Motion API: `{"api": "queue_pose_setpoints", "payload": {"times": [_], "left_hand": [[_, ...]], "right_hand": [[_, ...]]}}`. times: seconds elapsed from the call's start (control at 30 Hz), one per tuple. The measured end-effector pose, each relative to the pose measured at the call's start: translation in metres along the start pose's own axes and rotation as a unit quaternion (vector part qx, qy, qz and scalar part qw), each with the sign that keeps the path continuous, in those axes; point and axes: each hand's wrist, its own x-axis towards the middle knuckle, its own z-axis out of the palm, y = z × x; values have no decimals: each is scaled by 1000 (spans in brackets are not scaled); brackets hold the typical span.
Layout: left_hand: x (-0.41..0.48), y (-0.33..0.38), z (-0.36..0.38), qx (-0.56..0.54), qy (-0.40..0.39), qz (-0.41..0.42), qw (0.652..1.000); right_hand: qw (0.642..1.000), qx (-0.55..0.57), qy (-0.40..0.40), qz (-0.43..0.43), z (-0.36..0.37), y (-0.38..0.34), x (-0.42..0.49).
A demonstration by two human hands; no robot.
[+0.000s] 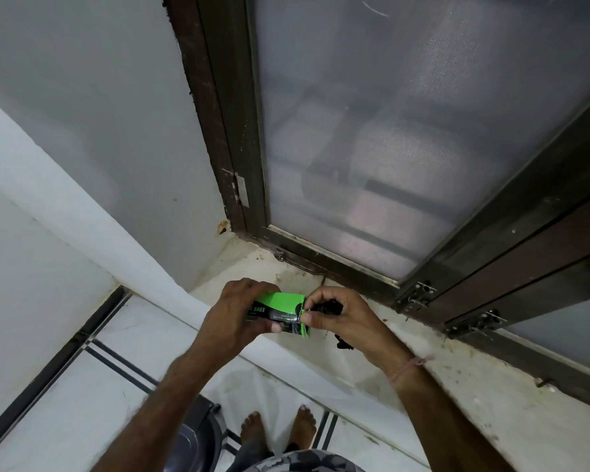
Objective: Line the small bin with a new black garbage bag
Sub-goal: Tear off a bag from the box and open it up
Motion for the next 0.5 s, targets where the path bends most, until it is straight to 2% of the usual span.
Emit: {"api": "queue_pose_setpoints", "payload": {"times": [0.1,0.3,0.5], "left_hand": [[-3,-1,2,-7,-4,-3,1000],[-4,4,1,-15,-3,-4,1000],[-5,6,3,-5,-5,-14,1000]], "right_hand": [[1000,-3,10,16,0,-1,-1],[992,80,87,39,9,5,-2],[988,81,125,49,12,6,-5]]}}
